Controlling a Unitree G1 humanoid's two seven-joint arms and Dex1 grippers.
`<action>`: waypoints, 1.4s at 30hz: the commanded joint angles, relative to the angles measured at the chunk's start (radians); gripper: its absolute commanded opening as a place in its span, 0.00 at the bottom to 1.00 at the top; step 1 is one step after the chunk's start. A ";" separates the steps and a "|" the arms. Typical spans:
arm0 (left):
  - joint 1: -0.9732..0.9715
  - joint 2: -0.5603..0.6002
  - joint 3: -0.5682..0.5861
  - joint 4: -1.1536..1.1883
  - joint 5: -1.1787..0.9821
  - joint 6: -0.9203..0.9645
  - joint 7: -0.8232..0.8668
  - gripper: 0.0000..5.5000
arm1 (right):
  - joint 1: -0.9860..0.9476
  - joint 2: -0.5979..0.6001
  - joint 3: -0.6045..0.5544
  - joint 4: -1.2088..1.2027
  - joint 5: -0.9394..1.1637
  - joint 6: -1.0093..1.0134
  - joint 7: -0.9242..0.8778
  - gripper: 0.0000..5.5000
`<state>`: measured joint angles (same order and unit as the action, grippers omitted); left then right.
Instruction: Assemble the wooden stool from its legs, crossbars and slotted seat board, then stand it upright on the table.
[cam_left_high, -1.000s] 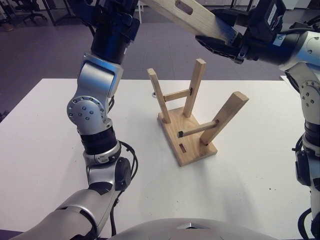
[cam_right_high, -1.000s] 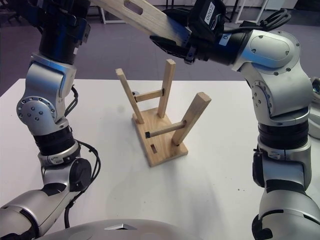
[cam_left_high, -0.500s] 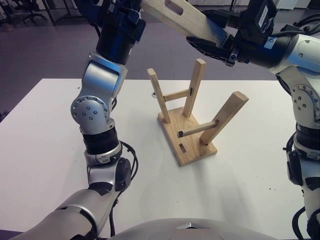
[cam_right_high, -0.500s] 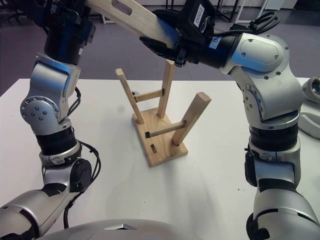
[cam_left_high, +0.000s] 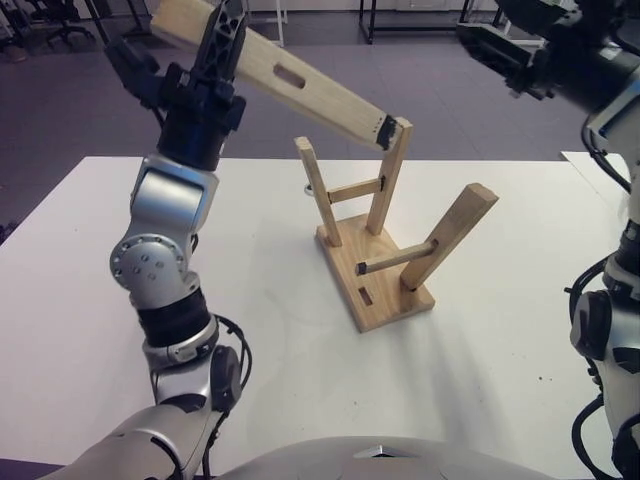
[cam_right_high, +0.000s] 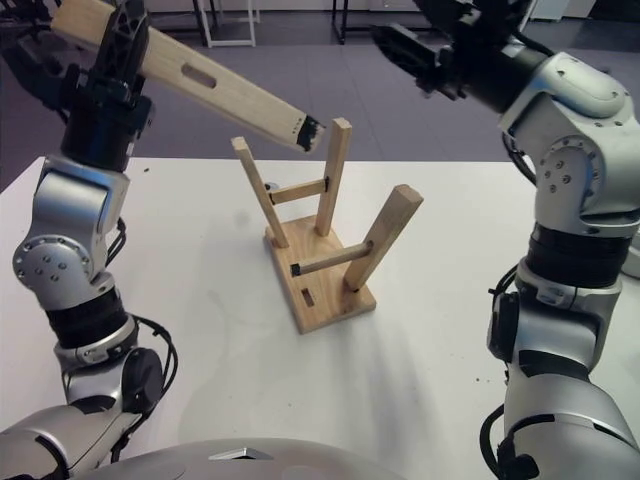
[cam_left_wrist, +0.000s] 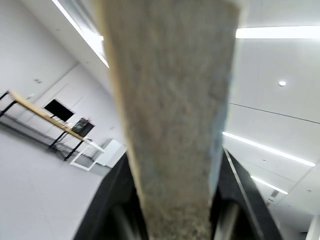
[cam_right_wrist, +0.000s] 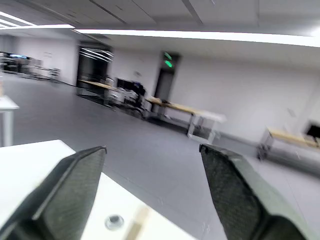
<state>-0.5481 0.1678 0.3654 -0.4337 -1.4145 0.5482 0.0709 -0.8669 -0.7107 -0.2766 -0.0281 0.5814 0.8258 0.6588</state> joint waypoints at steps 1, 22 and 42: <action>0.170 0.072 0.012 -0.119 -0.001 0.031 0.053 0.19 | 0.226 -0.019 0.028 0.053 -0.018 0.007 0.066 0.63; 0.783 -0.090 -0.230 -0.309 0.440 -0.087 0.162 0.19 | 0.693 0.243 0.021 -0.490 0.273 0.215 -0.179 0.63; 0.707 0.053 -0.485 -0.351 0.771 0.205 0.338 0.19 | 0.667 0.255 0.089 -0.462 0.195 0.093 -0.243 0.63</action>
<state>0.1045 0.2218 -0.0371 -0.8438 -0.7211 0.6848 0.3726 -0.1840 -0.4599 -0.1915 -0.4854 0.7795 0.9228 0.4272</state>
